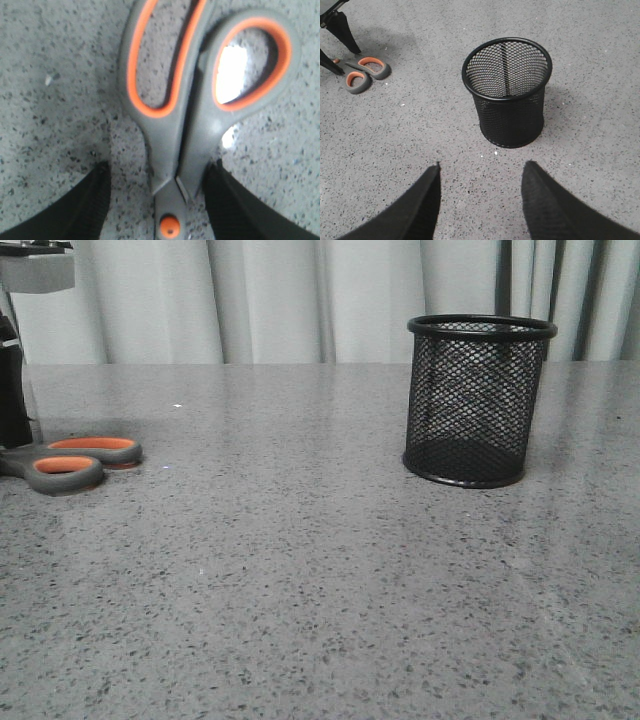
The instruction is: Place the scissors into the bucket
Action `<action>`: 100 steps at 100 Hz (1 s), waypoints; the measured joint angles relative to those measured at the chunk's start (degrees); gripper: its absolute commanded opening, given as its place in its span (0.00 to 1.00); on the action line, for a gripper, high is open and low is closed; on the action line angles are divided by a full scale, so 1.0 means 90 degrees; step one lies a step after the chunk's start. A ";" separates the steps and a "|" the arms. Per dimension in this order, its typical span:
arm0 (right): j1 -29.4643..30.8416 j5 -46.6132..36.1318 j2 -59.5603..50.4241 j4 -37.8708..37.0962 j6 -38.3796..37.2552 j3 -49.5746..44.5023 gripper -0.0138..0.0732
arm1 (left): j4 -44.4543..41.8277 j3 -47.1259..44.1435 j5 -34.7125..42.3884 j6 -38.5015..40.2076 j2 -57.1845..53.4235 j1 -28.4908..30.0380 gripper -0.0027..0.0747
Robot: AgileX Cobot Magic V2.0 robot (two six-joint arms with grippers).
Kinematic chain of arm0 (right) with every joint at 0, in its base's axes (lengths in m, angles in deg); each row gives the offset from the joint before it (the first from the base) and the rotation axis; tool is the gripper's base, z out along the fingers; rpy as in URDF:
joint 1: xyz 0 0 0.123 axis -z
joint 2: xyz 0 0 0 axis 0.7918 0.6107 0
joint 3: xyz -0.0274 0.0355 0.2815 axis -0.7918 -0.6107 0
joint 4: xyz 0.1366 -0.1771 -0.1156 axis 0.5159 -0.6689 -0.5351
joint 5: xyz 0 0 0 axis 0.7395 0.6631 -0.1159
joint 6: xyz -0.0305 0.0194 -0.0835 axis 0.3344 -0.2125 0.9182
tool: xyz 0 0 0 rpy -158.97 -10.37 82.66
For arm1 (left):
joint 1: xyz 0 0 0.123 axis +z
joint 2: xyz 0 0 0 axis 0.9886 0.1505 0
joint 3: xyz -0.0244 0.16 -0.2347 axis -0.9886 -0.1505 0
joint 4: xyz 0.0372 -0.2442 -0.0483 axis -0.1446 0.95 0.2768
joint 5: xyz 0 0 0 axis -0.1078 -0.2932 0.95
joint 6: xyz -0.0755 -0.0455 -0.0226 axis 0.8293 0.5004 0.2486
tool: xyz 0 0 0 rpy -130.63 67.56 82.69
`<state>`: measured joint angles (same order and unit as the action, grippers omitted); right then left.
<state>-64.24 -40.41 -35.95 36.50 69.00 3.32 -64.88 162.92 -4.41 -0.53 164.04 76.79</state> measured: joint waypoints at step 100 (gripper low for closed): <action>0.0000 0.0032 0.0000 -0.0015 0.0000 0.0000 0.54 | -0.0130 -0.0018 -0.0047 0.0332 -0.0196 -0.0392 0.15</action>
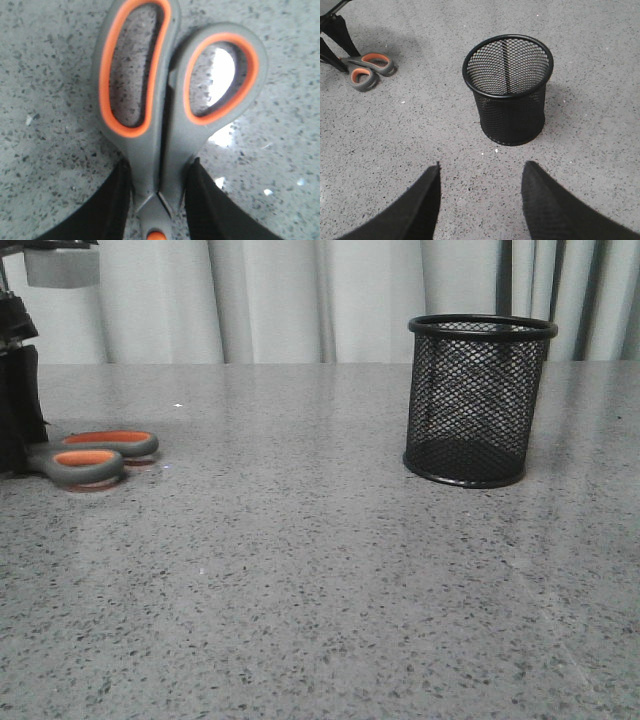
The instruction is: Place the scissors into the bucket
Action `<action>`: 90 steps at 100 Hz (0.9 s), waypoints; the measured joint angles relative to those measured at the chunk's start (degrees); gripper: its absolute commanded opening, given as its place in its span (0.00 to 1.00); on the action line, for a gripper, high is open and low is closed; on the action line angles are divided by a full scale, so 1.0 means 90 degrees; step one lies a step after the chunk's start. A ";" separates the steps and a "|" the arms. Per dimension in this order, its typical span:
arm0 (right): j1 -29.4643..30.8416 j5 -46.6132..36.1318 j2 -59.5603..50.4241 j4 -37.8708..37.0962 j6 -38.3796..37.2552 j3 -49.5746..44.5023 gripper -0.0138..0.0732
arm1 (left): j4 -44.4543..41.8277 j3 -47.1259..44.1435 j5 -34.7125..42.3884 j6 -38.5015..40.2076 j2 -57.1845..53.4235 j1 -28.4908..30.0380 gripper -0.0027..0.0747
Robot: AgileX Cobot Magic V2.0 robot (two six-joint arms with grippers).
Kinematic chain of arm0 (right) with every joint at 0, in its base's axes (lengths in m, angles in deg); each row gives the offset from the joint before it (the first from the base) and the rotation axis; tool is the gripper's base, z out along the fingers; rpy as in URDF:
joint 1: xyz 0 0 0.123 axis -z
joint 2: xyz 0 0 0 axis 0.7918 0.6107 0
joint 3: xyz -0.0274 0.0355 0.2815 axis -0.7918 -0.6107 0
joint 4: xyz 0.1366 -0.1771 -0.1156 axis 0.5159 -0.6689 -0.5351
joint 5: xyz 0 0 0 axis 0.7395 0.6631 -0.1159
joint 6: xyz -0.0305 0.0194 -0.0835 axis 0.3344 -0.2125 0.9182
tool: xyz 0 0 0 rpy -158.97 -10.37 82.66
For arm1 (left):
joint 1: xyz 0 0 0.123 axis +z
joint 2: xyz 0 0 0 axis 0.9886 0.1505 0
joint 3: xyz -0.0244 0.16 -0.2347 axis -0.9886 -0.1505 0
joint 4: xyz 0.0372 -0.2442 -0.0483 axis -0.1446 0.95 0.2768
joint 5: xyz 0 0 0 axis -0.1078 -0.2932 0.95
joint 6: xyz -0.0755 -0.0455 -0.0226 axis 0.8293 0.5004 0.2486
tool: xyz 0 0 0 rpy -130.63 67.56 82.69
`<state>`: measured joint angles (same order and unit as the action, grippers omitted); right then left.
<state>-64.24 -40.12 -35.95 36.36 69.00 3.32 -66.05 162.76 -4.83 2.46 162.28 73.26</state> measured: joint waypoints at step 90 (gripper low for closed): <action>-0.0390 0.0111 0.0781 0.7584 0.3506 0.0193 0.84 | 0.0803 0.0000 0.1234 0.0000 -0.3283 -0.2209 0.15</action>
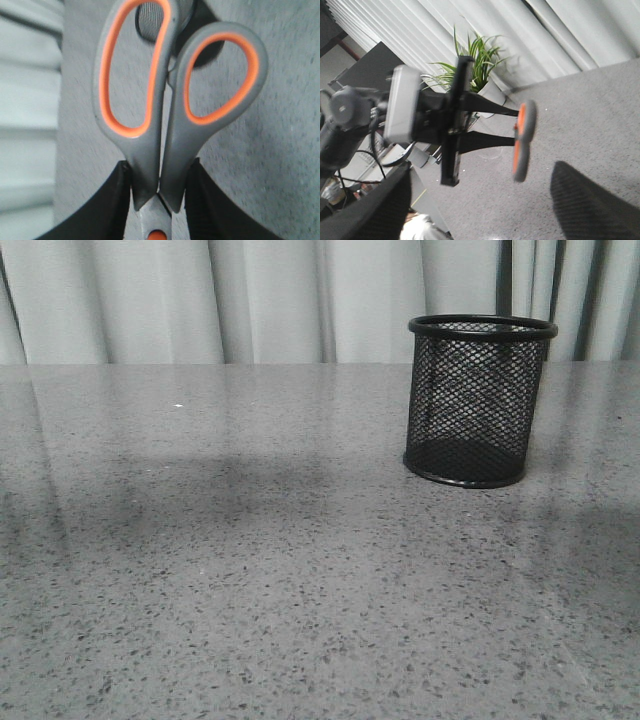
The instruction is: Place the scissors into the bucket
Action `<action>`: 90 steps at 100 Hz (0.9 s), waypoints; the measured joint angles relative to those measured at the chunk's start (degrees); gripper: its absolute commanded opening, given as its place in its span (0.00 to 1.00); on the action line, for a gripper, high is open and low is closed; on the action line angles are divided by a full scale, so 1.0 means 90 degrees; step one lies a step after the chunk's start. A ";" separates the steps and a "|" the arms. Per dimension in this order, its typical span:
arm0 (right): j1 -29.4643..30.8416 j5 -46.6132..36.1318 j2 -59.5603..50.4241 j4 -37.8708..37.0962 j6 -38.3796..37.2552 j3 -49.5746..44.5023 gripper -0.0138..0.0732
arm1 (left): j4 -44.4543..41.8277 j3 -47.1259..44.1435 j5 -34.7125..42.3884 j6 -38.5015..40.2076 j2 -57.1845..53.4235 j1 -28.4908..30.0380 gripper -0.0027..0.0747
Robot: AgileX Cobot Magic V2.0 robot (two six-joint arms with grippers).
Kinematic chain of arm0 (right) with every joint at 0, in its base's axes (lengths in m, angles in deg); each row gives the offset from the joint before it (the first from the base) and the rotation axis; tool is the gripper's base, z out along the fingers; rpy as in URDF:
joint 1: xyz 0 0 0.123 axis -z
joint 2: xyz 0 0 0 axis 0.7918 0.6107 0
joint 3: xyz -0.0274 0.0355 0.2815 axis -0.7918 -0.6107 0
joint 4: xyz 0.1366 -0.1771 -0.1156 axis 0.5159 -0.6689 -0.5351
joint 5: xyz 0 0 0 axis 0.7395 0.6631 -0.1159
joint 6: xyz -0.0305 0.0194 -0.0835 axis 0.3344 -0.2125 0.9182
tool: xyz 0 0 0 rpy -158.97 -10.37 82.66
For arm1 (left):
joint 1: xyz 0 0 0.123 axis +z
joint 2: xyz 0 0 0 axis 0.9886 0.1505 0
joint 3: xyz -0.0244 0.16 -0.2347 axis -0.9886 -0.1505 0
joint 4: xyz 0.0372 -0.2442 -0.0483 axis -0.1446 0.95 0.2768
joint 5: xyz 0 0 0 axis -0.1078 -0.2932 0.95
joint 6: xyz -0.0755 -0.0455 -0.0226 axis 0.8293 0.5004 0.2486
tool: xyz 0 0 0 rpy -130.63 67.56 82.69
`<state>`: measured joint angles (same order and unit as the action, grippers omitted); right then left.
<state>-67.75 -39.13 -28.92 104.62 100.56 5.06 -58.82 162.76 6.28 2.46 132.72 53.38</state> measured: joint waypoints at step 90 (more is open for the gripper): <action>-0.1280 -0.0523 0.1957 0.0030 0.0070 0.0863 0.22 | 0.0160 0.0000 0.0910 0.0000 -0.0284 -0.1343 0.15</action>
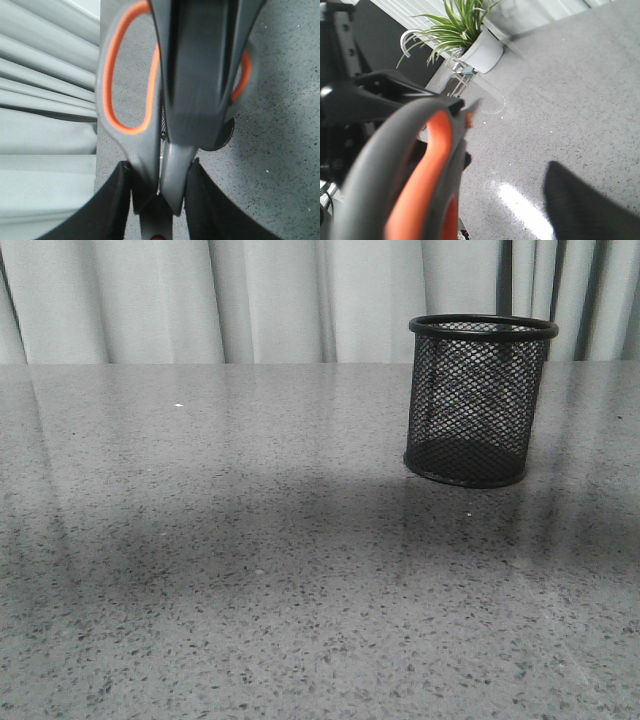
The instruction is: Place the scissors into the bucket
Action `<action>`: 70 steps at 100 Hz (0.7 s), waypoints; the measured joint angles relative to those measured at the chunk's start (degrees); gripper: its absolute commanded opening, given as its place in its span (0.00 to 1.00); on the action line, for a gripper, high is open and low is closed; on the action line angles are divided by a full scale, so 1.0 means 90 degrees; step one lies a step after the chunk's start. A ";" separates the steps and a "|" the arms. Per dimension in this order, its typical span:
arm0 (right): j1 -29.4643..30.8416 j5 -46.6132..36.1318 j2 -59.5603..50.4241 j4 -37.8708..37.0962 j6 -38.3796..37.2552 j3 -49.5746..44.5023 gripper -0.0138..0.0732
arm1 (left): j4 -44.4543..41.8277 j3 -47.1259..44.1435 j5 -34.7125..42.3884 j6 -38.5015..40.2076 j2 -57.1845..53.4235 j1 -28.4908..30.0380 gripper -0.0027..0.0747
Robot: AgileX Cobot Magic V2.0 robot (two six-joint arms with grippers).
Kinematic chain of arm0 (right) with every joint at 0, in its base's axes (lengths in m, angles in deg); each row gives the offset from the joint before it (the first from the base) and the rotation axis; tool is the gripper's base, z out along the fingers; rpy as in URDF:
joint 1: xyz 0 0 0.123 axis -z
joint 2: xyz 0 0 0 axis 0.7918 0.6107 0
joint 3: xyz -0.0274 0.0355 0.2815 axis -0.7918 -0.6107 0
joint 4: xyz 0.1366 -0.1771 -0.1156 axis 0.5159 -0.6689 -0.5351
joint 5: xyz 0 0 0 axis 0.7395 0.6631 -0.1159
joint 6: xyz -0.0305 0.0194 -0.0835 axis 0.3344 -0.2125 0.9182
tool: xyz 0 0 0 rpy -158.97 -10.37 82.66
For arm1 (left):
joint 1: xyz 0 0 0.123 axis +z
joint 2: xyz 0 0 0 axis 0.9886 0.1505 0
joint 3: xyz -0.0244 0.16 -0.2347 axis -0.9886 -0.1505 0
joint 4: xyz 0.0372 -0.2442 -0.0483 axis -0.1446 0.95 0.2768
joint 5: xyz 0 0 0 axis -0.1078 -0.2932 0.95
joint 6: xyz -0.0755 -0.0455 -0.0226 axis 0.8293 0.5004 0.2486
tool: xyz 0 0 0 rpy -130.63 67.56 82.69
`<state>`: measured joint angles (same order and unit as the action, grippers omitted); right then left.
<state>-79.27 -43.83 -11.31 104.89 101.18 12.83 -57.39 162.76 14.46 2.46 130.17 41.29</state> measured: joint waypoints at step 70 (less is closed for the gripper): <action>0.0623 0.0686 0.0137 -0.3632 -0.1898 0.2567 0.09 | 0.2189 0.0011 0.1168 0.0029 -0.2522 -0.0005 0.06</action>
<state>-73.67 -37.66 -10.08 72.20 84.11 35.93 -37.69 162.86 24.97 2.72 107.47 41.25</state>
